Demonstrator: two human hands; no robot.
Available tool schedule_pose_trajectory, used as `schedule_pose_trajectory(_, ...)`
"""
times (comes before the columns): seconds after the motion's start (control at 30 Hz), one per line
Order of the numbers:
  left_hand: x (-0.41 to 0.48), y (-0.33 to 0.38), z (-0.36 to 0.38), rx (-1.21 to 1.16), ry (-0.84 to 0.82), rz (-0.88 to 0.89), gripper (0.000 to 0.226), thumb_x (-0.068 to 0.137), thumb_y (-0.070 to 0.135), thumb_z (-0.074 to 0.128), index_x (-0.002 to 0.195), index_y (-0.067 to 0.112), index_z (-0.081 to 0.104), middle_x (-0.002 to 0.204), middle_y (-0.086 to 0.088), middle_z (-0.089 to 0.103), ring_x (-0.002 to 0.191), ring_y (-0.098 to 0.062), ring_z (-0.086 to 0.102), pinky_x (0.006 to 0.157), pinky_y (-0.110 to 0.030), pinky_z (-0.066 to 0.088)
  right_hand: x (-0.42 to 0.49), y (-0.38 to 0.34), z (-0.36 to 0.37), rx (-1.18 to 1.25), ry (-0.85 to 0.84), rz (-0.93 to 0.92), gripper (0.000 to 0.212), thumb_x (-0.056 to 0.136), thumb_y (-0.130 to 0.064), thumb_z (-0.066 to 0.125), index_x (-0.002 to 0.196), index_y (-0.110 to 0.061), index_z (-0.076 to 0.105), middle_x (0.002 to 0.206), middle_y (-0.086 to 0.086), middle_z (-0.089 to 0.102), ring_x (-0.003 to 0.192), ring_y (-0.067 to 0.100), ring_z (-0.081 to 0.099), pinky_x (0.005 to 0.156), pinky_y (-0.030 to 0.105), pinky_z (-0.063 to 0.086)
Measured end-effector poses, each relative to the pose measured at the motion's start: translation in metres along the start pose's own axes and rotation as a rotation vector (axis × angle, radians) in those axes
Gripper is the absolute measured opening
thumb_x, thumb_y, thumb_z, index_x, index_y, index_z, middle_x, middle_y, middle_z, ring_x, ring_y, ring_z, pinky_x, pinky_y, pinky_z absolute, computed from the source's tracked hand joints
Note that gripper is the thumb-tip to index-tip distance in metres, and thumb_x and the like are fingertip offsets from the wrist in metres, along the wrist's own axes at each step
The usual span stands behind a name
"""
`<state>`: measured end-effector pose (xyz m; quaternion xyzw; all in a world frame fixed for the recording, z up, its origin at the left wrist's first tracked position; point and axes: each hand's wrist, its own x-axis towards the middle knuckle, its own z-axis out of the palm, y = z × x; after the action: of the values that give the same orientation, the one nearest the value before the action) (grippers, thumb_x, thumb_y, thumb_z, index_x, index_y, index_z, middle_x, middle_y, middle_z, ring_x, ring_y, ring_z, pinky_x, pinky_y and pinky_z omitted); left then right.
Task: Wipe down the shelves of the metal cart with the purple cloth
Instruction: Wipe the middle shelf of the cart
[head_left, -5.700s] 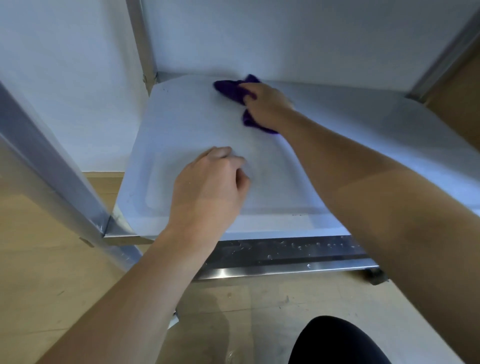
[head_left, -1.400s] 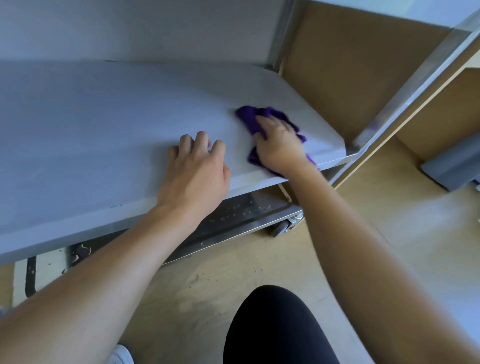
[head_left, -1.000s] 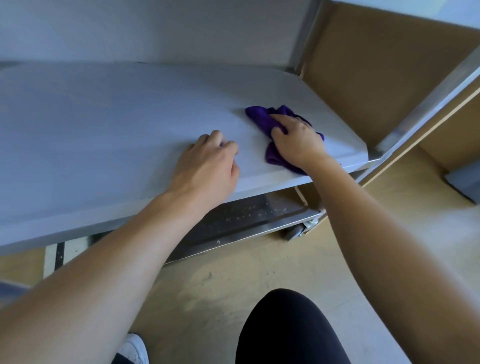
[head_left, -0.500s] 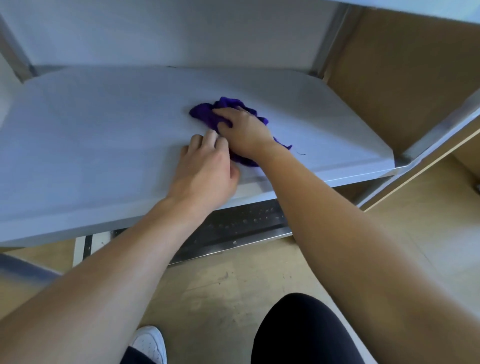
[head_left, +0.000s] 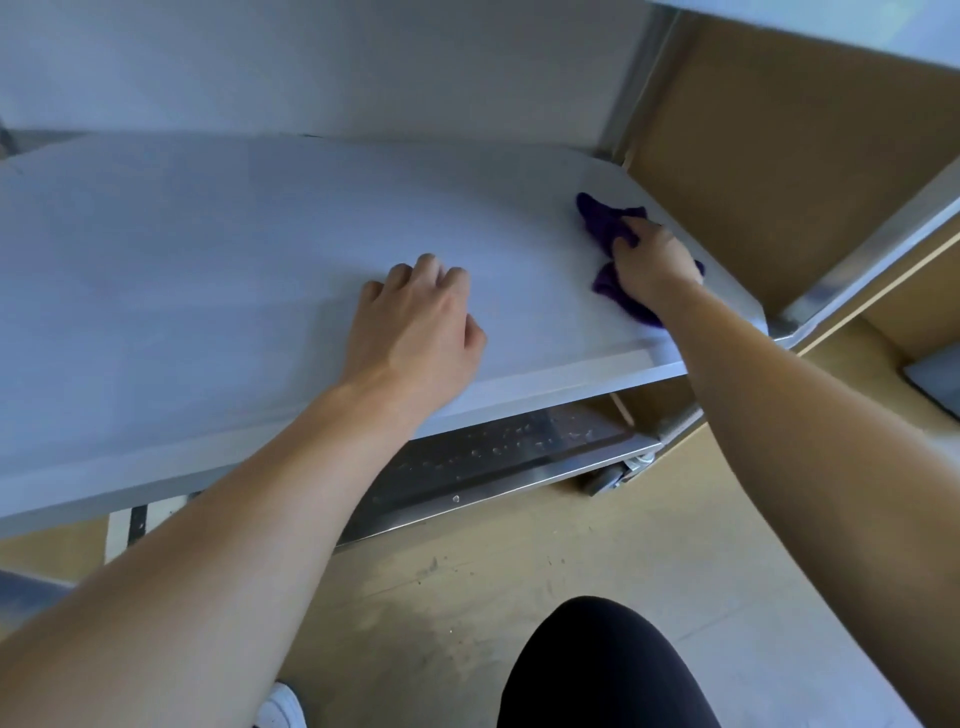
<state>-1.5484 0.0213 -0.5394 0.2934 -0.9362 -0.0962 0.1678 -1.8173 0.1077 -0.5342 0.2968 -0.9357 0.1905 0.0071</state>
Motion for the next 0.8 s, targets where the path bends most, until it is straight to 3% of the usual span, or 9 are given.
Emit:
schedule_pose_trajectory(0.13, 0.004, 0.002, 0.006, -0.011, -0.007, -0.002, 0.031, 0.094, 0.028, 0.044, 0.117, 0.012, 0.057, 0.123, -0.006, 0.052, 0.113, -0.030, 0.048, 0.095, -0.043, 0.039, 0.006, 0.019, -0.005, 0.002, 0.058, 0.096, 0.043, 0.096, -0.025, 0.037, 0.137, -0.023, 0.048, 0.123, 0.016, 0.061, 0.108, 0.037, 0.057, 0.092, 0.041, 0.048)
schedule_pose_trajectory(0.23, 0.002, 0.004, 0.011, 0.005, 0.011, 0.002, 0.029, 0.093, 0.025, 0.045, 0.115, 0.010, 0.058, 0.122, -0.008, 0.051, 0.111, -0.032, 0.048, 0.092, -0.043, 0.038, 0.010, 0.006, 0.001, 0.001, 0.048, 0.063, 0.043, 0.096, -0.024, 0.035, 0.136, -0.028, 0.048, 0.132, 0.010, 0.057, 0.116, 0.034, 0.054, 0.096, 0.038, 0.046)
schedule_pose_trajectory(0.37, 0.001, 0.007, 0.014, 0.030, 0.034, 0.012, 0.028, 0.092, 0.024, 0.046, 0.111, 0.010, 0.059, 0.118, -0.008, 0.052, 0.106, -0.032, 0.049, 0.087, -0.043, 0.037, 0.015, -0.047, 0.019, 0.036, -0.011, -0.115, 0.045, 0.095, -0.024, 0.034, 0.136, -0.034, 0.050, 0.139, -0.002, 0.052, 0.121, 0.026, 0.053, 0.096, 0.030, 0.043)
schedule_pose_trajectory(0.53, 0.002, 0.004, 0.017, 0.020, 0.052, -0.005, 0.023, 0.091, 0.025, 0.047, 0.105, 0.012, 0.058, 0.114, -0.005, 0.051, 0.104, -0.030, 0.049, 0.088, -0.042, 0.040, 0.013, -0.105, 0.048, 0.059, -0.075, -0.366, 0.045, 0.096, -0.026, 0.040, 0.140, -0.037, 0.045, 0.141, 0.000, 0.051, 0.123, 0.025, 0.051, 0.086, 0.031, 0.043)
schedule_pose_trajectory(0.7, 0.004, 0.004, 0.014, 0.007, 0.033, -0.013, 0.027, 0.091, 0.028, 0.046, 0.110, 0.013, 0.058, 0.117, -0.004, 0.050, 0.108, -0.028, 0.048, 0.091, -0.041, 0.038, 0.029, -0.087, 0.043, 0.029, -0.071, -0.339, 0.044, 0.098, -0.031, 0.038, 0.141, -0.038, 0.043, 0.143, 0.000, 0.050, 0.125, 0.027, 0.050, 0.095, 0.034, 0.041)
schedule_pose_trajectory(0.8, 0.002, 0.001, 0.015, 0.008, 0.049, -0.011, 0.028, 0.092, 0.028, 0.046, 0.112, 0.013, 0.058, 0.119, -0.003, 0.050, 0.109, -0.027, 0.048, 0.091, -0.040, 0.037, 0.042, -0.057, 0.032, 0.027, -0.057, -0.232, 0.042, 0.100, -0.026, 0.035, 0.141, -0.032, 0.044, 0.139, 0.004, 0.053, 0.119, 0.029, 0.054, 0.086, 0.029, 0.039)
